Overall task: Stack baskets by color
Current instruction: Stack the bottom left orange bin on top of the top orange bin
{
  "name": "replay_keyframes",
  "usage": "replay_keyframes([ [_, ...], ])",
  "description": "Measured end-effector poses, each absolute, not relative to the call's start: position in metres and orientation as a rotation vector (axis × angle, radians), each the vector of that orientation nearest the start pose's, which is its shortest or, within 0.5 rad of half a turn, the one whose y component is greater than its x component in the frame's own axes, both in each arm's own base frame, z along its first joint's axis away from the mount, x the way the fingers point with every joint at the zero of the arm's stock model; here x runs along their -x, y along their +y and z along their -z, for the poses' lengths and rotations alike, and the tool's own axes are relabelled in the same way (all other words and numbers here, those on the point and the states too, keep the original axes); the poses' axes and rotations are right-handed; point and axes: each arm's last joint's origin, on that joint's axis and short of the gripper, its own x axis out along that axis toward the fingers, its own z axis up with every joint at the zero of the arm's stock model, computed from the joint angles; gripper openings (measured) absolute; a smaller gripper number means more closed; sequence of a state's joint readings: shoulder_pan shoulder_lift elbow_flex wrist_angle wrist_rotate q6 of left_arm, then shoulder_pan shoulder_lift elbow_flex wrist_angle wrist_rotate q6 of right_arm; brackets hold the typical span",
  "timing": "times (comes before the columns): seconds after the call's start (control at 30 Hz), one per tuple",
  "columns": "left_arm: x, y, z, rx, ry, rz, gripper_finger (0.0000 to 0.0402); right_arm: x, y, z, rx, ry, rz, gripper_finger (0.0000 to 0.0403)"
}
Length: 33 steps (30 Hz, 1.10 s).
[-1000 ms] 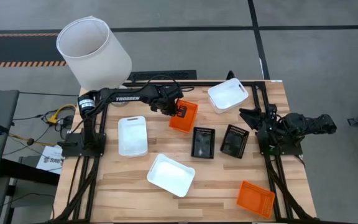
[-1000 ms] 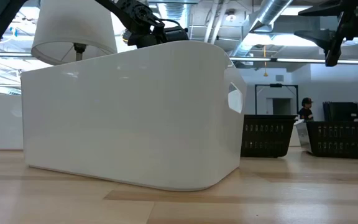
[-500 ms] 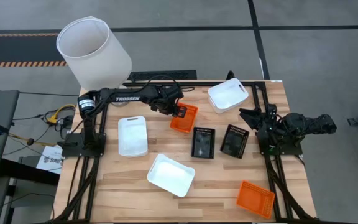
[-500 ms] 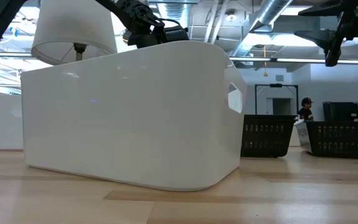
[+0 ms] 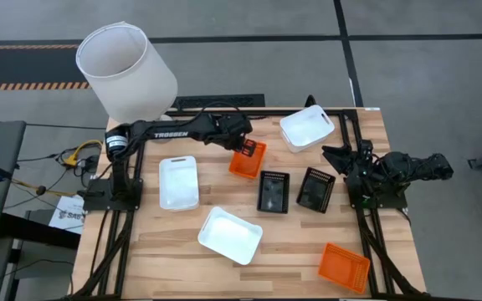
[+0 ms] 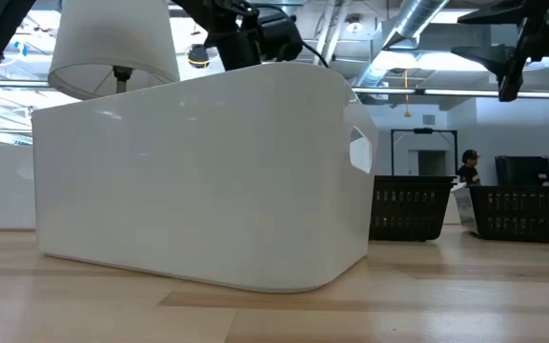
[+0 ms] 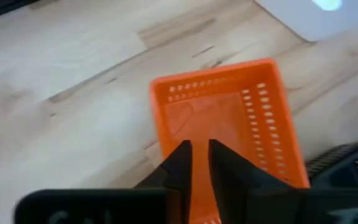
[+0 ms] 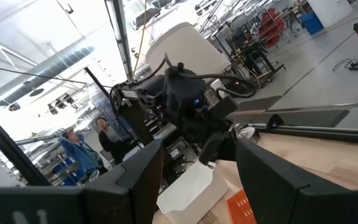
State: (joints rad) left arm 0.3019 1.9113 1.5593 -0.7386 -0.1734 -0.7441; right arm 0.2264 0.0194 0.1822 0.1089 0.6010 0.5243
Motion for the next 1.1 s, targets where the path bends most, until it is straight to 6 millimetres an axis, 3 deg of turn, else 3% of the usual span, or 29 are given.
replay_keyframes([
  [0.2, -0.383, 0.127, -0.220, 0.740, 0.992, -0.789, 0.0035, -0.078, 0.001, -0.232, -0.625, -0.344, 0.299, 0.0225],
  [0.43, -0.390, 0.126, -0.195, 0.766, 1.068, -0.786, 0.0115, -0.078, 0.001, -0.232, -0.624, -0.341, 0.299, 0.0225],
  [0.6, -0.391, 0.125, -0.191, 0.814, 1.066, -0.798, 0.0158, -0.078, 0.001, -0.232, -0.627, -0.343, 0.297, 0.0225],
  [0.7, -0.390, 0.121, -0.192, 0.821, 1.090, -0.802, 0.0160, -0.078, 0.001, -0.232, -0.628, -0.345, 0.296, 0.0225],
  [1.1, -0.385, 0.071, -0.191, 0.792, 1.269, -0.803, 0.0130, -0.078, 0.001, -0.232, -0.627, -0.345, 0.296, 0.0225],
])
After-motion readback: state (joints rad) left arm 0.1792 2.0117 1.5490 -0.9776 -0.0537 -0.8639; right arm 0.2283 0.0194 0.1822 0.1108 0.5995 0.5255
